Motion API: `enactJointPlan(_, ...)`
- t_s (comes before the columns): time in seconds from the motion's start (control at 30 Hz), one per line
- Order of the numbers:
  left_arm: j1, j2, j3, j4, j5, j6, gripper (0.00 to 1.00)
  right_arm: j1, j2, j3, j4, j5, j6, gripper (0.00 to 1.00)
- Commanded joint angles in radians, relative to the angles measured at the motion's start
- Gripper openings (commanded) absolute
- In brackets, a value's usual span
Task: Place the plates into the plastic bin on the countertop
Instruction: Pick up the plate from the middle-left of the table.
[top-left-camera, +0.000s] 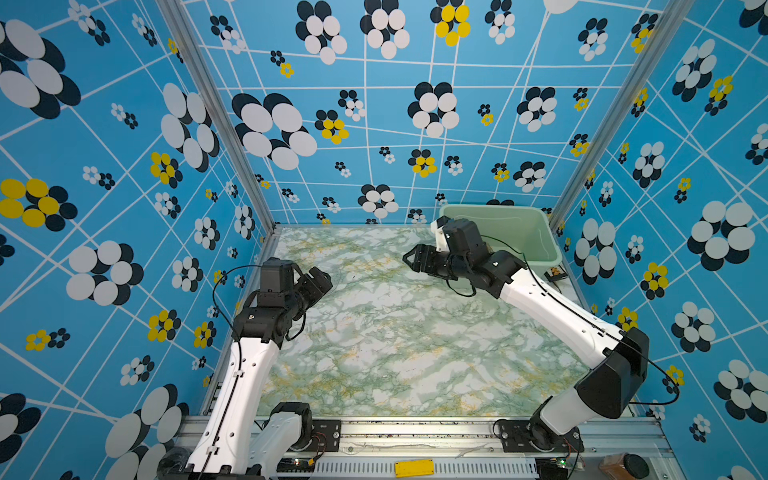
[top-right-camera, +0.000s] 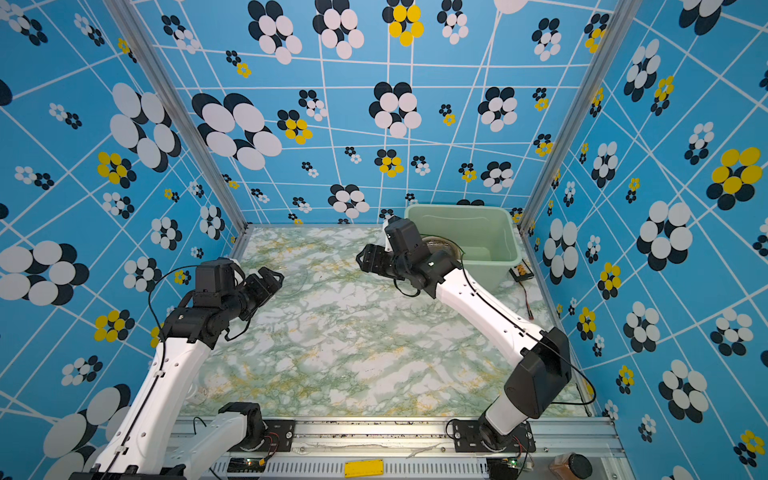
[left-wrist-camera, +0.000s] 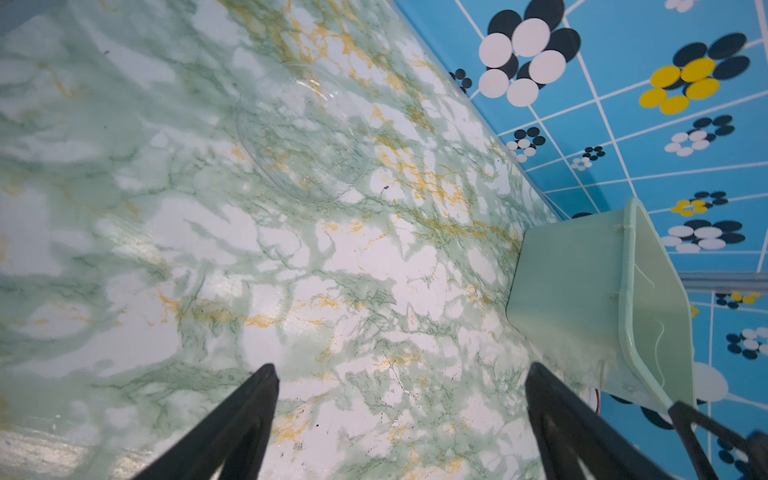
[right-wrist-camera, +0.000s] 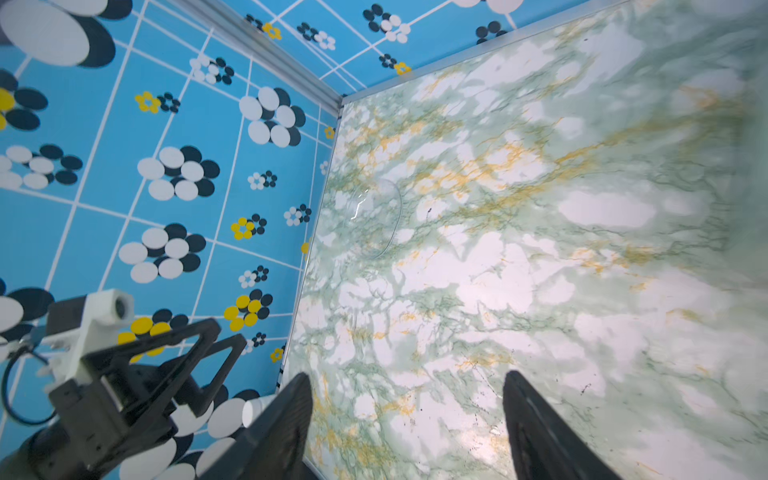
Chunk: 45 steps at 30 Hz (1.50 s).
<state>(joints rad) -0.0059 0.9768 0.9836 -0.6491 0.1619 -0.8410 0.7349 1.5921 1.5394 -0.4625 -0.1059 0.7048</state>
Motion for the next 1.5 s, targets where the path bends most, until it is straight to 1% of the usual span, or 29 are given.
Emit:
enactJointPlan(0.0, 0.044, 0.022, -0.048, -0.004, 0.048, -0.167, 0.93, 0.103, -0.003, 0.005, -0.057, 0.065, -0.145, 0.75)
enactJointPlan(0.13, 0.074, 0.060, -0.094, 0.062, 0.049, -0.216, 0.92, 0.244, 0.033, -0.037, -0.095, 0.098, -0.311, 0.76)
enactJointPlan(0.27, 0.110, 0.086, -0.146, 0.104, 0.046, -0.241, 0.91, 0.345, 0.079, -0.059, -0.111, 0.118, -0.447, 0.76)
enactJointPlan(0.37, 0.143, 0.102, -0.195, 0.132, 0.039, -0.253, 0.90, 0.368, 0.115, -0.017, -0.148, 0.108, -0.524, 0.75)
enactJointPlan(0.5, 0.172, 0.142, -0.235, 0.155, 0.017, -0.245, 0.88, 0.399, 0.117, -0.028, -0.109, 0.137, -0.669, 0.74)
enactJointPlan(0.57, 0.179, 0.178, -0.241, 0.183, 0.011, -0.235, 0.86, 0.411, 0.122, -0.036, -0.102, 0.150, -0.719, 0.75)
enactJointPlan(0.67, 0.185, 0.255, -0.221, 0.215, 0.008, -0.216, 0.84, 0.425, 0.114, -0.073, -0.070, 0.150, -0.765, 0.72)
enactJointPlan(0.7, 0.186, 0.279, -0.213, 0.228, 0.013, -0.216, 0.83, 0.431, 0.109, -0.089, -0.054, 0.150, -0.777, 0.71)
enactJointPlan(0.77, 0.187, 0.337, -0.186, 0.262, 0.021, -0.217, 0.79, 0.441, 0.093, -0.127, -0.022, 0.149, -0.790, 0.71)
enactJointPlan(0.83, 0.189, 0.397, -0.155, 0.274, 0.025, -0.223, 0.76, 0.451, 0.078, -0.154, -0.002, 0.156, -0.805, 0.70)
enactJointPlan(1.03, 0.189, 0.551, -0.098, 0.374, 0.037, -0.252, 0.70, 0.465, 0.059, -0.180, -0.015, 0.195, -0.820, 0.70)
enactJointPlan(1.2, 0.189, 0.649, -0.056, 0.437, 0.033, -0.262, 0.67, 0.464, 0.065, -0.171, -0.034, 0.212, -0.821, 0.71)
enactJointPlan(1.33, 0.187, 0.734, -0.012, 0.466, 0.050, -0.270, 0.64, 0.465, 0.084, -0.148, -0.051, 0.222, -0.821, 0.70)
enactJointPlan(1.4, 0.187, 0.769, 0.008, 0.468, 0.050, -0.270, 0.60, 0.464, 0.096, -0.130, -0.069, 0.231, -0.819, 0.70)
enactJointPlan(1.47, 0.187, 0.797, 0.026, 0.465, 0.048, -0.271, 0.53, 0.464, 0.109, -0.111, -0.094, 0.242, -0.813, 0.70)
